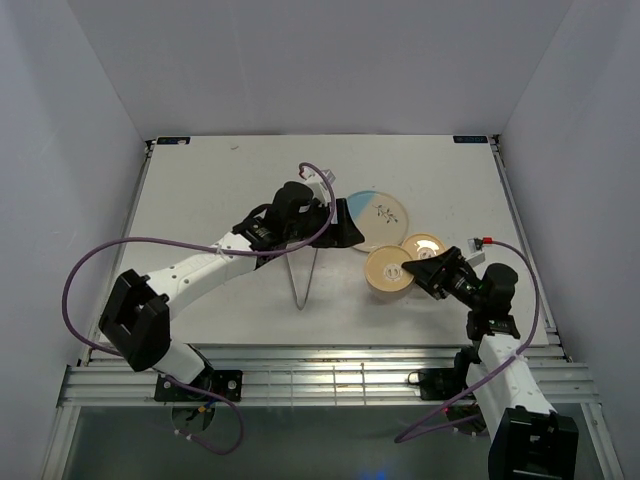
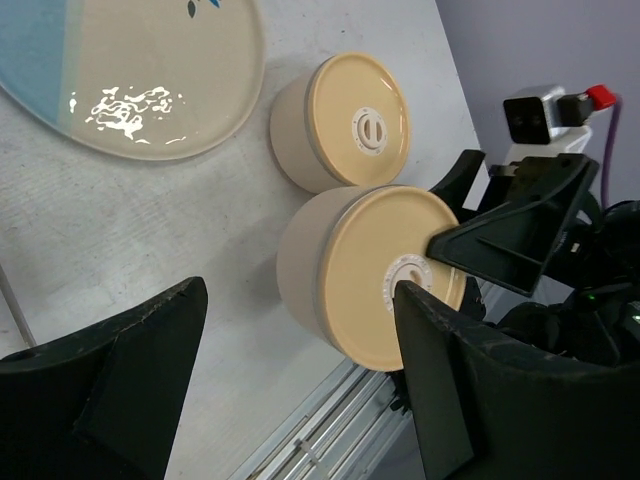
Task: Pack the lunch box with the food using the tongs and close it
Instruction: Place the packing box into the packing box.
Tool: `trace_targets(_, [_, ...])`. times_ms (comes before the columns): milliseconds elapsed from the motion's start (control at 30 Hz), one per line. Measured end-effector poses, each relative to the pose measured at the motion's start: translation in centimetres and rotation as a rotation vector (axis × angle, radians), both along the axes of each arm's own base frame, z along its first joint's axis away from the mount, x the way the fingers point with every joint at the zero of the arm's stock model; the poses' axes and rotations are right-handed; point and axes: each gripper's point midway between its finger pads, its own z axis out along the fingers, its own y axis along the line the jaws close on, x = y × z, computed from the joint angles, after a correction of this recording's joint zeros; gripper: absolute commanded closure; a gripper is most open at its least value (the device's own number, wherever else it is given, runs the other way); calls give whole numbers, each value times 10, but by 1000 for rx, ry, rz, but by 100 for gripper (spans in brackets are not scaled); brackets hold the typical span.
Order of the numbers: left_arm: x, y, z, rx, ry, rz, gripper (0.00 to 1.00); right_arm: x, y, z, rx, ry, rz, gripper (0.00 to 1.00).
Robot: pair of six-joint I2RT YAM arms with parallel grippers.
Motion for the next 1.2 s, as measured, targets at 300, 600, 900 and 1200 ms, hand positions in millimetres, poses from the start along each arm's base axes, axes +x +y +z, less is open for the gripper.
trace_targets(300, [3, -14, -19, 5, 25, -55, 16, 34, -22, 41, -51, -93, 3, 92])
trace_targets(600, [20, -43, -18, -28, 14, -111, 17, 57, -62, 55, -128, -162, -56, 92])
trace_targets(900, [26, -80, -29, -28, 18, -169, 17, 63, -72, 32, -134, -102, -53, 92])
trace_targets(1200, [26, -96, -35, -24, 19, -191, 18, 68, -82, 21, -134, -70, -72, 92])
